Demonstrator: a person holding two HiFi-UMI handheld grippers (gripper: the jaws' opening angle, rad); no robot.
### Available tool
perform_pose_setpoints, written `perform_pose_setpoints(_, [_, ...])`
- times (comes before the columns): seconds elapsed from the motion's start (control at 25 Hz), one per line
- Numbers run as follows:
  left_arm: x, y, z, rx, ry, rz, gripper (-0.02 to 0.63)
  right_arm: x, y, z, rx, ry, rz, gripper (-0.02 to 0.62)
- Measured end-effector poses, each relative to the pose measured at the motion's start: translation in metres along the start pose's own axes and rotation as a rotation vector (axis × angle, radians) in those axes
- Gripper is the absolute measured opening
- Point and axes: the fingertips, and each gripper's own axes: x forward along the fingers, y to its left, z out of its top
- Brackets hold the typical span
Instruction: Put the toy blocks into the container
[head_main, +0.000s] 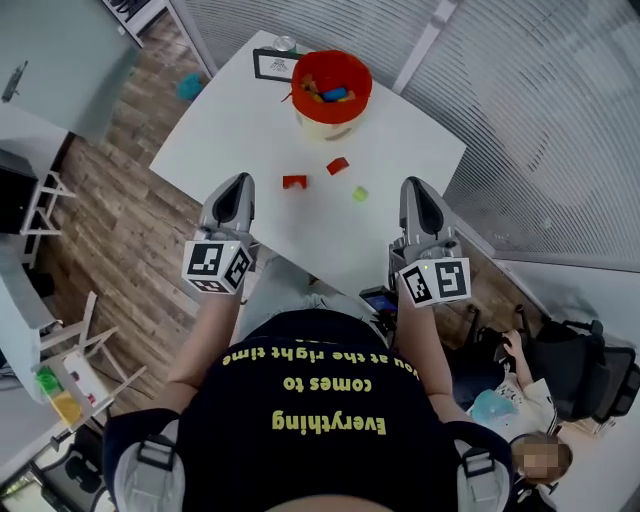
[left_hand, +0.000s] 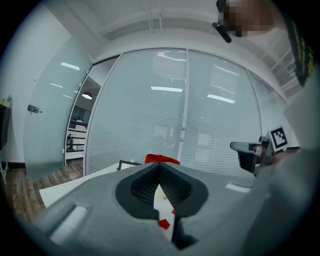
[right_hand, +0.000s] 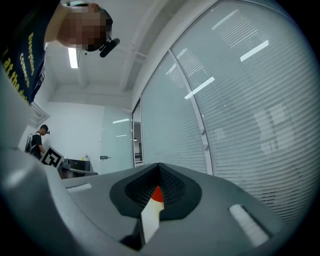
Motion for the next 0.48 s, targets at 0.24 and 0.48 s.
perform_pose_setpoints(0.24, [0.036,0.018,0.006,0.001,0.026,-0.057,-0.001,0.032,0.001,-0.005,0.004,0.018,-0.028,0.005])
perform_pose_setpoints(0.48, [0.066,0.037,0.006,0.004,0.064,-0.101,-0.001,0.058,-0.004,-0.017,0.014,0.053,-0.064,0.005])
